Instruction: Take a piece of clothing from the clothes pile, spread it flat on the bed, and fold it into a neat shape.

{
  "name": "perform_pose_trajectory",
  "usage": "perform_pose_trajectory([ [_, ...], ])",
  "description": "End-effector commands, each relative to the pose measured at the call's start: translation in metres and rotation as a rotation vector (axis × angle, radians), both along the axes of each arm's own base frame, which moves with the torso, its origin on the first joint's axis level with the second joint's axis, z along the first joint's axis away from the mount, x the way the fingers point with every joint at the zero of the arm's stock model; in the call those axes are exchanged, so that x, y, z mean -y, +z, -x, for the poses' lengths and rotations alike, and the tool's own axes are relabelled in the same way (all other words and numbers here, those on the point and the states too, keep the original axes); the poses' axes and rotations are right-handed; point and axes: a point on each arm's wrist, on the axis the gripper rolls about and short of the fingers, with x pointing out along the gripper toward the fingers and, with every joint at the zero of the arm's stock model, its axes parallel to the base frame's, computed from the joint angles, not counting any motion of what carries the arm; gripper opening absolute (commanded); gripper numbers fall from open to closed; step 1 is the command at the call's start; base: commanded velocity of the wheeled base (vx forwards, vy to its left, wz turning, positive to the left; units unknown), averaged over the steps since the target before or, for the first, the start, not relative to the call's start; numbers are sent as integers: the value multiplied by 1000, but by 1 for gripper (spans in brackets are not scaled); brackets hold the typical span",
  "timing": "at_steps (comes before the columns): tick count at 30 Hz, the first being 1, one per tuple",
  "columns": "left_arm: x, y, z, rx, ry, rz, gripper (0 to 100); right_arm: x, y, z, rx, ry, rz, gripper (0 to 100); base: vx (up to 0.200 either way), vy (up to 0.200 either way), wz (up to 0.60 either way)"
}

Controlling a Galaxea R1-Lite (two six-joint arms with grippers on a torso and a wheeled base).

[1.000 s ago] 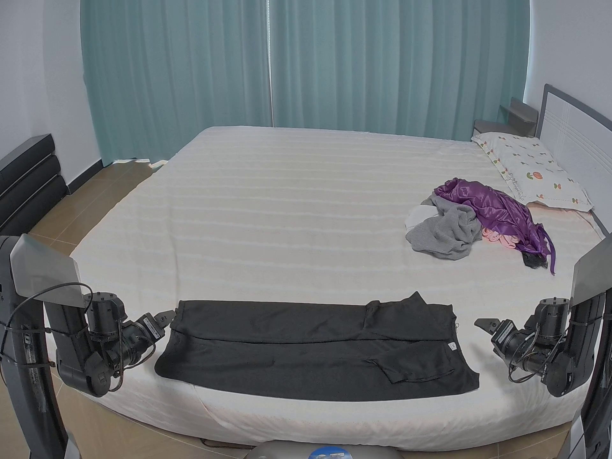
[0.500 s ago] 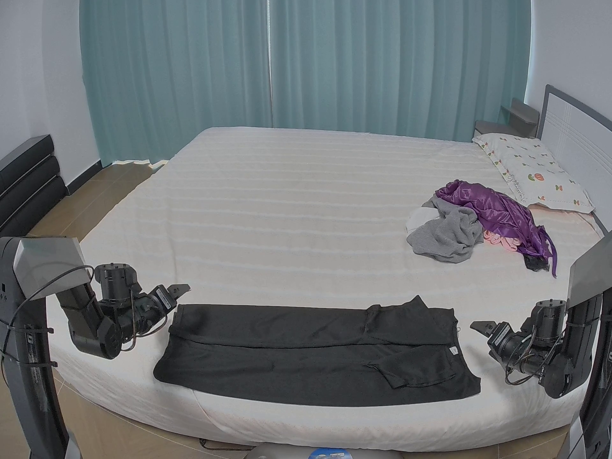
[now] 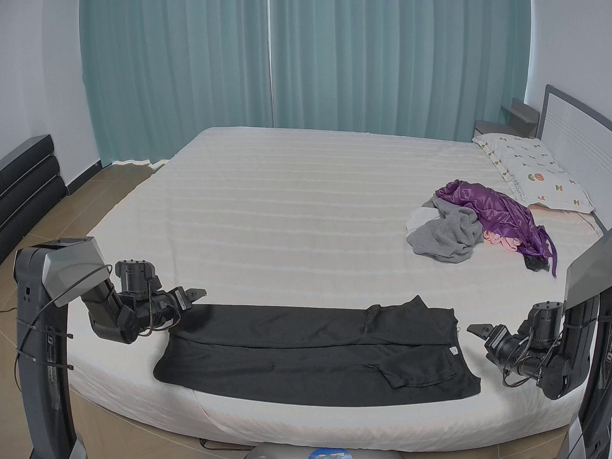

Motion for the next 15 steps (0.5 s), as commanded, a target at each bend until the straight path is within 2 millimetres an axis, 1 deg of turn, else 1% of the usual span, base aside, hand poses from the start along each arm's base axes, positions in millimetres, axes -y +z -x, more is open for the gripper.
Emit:
perform_pose_trajectory([
  [1, 0, -13, 0, -24, -6, -15, 100, -2, -1, -1, 6, 5, -2, 100, 0, 0, 0],
  [6, 0, -14, -1, -16, -1, -20, 100, -4, -4, -1, -5, 10, -9, 100, 0, 0, 0],
  [7, 0, -14, -2, -15, 3, -23, 0, -4, -4, -1, -6, 11, -8, 100, 0, 0, 0],
  [9, 0, -14, -2, -15, 6, -25, 0, -5, -5, -1, -8, 13, -8, 100, 0, 0, 0],
  [10, -1, -13, -6, 5, 30, -35, 0, -7, -4, -1, -6, 18, -6, 100, 0, 0, 0],
  [11, -1, -13, -6, 5, 30, -35, 0, -7, -4, -1, -6, 18, -6, 100, 0, 0, 0],
  [13, -5, -13, -13, 19, 97, -32, 0, -15, -1, -4, 17, 49, -2, 100, 0, 0, 0],
  [15, -5, -13, -13, 19, 97, -32, 0, -15, -1, -4, 17, 49, -2, 100, 0, 0, 0],
])
